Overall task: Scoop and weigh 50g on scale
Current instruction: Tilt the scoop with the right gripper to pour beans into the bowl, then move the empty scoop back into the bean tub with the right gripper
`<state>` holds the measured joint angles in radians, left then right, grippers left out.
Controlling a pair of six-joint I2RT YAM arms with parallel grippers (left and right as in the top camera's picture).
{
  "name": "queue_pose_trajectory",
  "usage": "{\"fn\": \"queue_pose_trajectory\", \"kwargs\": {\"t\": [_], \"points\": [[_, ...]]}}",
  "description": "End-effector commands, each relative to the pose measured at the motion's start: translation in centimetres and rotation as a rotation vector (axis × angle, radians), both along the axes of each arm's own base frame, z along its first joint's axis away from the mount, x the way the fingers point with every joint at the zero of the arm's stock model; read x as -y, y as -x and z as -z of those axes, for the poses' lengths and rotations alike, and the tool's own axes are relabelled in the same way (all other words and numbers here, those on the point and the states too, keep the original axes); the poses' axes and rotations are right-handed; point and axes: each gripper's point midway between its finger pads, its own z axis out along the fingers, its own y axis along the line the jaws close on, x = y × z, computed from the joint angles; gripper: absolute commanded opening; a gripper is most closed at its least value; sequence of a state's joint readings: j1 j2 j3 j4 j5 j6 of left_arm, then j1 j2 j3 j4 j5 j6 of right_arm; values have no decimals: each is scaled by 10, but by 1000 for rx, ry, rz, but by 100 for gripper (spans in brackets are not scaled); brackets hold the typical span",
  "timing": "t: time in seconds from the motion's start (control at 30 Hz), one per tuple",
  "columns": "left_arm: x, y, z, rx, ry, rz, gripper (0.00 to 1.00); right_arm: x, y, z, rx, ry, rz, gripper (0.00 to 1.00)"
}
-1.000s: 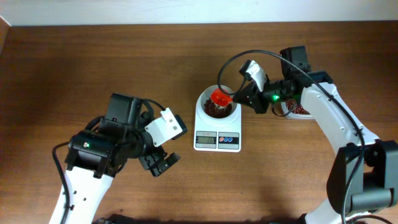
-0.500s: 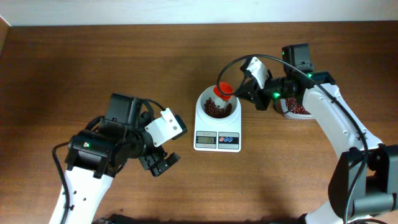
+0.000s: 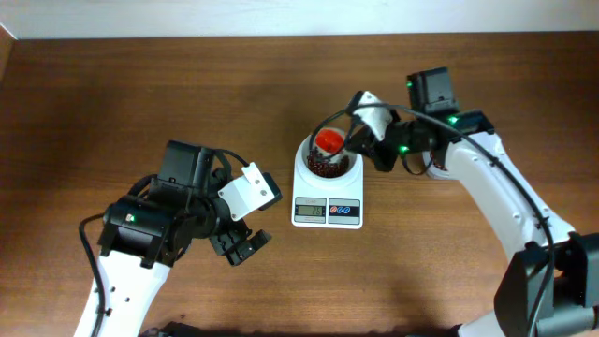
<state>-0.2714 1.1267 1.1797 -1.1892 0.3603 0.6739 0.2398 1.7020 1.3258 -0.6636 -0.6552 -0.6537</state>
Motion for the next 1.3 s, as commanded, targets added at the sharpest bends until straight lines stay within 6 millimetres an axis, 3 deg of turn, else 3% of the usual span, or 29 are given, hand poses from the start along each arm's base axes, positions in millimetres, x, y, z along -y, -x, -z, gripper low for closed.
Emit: {"fn": "queue_pose_trajectory", "kwargs": {"t": [0.0, 0.23, 0.43, 0.53, 0.63, 0.73, 0.8, 0.93, 1.03, 1.27], "points": [[1, 2, -2, 1, 15, 6, 99, -1, -1, -8, 80, 104, 30, 4], [1, 2, -2, 1, 15, 6, 99, 7, 0, -39, 166, 127, 89, 4], [1, 2, -2, 1, 15, 6, 99, 13, -3, -36, 167, 160, 119, 4], [1, 2, -2, 1, 15, 6, 99, 19, -4, -49, 130, 106, 219, 4], [1, 2, -2, 1, 15, 6, 99, 43, -3, -70, 93, 52, 356, 4], [1, 2, -2, 1, 15, 6, 99, 87, 2, -95, 95, 20, 500, 4], [1, 2, -2, 1, 15, 6, 99, 114, 6, -100, 74, 15, 587, 4], [1, 2, -2, 1, 15, 6, 99, 187, 15, -76, -46, 90, 794, 4], [1, 2, -2, 1, 15, 6, 99, 230, 12, -51, -85, 211, 925, 4], [1, 2, -2, 1, 15, 6, 99, 252, 5, 22, -289, 334, 986, 4]]}}
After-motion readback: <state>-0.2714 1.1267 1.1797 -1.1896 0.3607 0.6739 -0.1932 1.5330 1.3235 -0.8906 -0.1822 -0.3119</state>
